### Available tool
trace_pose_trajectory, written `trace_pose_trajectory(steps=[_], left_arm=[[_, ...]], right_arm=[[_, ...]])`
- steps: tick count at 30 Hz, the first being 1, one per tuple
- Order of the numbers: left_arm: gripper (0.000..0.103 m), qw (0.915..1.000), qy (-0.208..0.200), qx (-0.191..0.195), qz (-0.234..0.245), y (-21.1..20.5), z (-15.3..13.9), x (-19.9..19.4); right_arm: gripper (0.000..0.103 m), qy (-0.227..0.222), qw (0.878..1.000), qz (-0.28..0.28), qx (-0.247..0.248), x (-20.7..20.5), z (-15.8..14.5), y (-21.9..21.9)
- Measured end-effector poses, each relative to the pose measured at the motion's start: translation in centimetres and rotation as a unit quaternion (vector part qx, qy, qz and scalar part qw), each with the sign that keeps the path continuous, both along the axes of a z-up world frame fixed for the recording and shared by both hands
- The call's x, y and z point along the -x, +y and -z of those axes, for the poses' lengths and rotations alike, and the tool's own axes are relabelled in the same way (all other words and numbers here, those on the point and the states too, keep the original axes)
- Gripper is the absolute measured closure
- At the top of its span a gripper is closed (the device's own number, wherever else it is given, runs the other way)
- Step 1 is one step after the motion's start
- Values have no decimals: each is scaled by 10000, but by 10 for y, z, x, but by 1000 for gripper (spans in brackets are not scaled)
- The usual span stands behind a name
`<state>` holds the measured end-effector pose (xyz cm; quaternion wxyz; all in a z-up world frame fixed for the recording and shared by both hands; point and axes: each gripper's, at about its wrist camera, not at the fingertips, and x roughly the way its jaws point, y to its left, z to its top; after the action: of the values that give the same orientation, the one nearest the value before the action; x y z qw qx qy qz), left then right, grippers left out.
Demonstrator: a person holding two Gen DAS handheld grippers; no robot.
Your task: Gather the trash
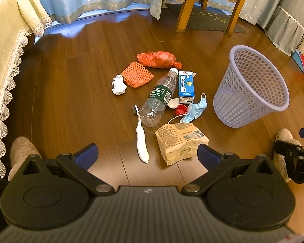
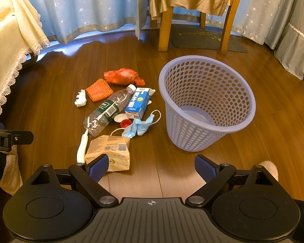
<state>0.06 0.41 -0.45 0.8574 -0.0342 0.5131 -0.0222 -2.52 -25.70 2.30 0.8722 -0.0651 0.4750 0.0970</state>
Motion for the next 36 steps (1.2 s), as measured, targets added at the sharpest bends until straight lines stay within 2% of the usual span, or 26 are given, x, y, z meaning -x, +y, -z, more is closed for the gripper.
trace_pose_trajectory(steps=[9,15,19,24,27,30,32,34,36], left_arm=[[1,9997,-51,37,246,-4,-3,-7],[1,9981,-82,-53,605,-7,-8,-16],[1,9953,-136,-153,952,-10,-12,-24],[1,9893,-59,-207,1443,-16,-6,-38],[1,9821,-60,-288,1863,-20,-3,-48],[1,9693,-181,-526,2397,-24,0,-54],[1,9598,-233,-669,2717,-28,2,-61],[1,9517,-271,-745,2967,-31,5,-68],[1,9439,-278,-800,3192,-36,8,-76]], right_arm=[[13,-43,10000,-57,68,-7,-1,-6],[13,-193,9986,-375,319,-15,-9,-11],[13,-321,9936,-848,669,-23,-8,-13],[13,-484,9801,-1541,1157,-37,0,-20],[13,-506,9695,-1955,1388,-46,10,-25],[13,-464,9573,-2356,1608,-54,23,-29],[18,-444,9470,-2623,1801,-59,32,-32],[32,-327,9383,-2832,1958,-64,45,-34],[37,-170,9322,-2957,2082,-72,58,-36]])
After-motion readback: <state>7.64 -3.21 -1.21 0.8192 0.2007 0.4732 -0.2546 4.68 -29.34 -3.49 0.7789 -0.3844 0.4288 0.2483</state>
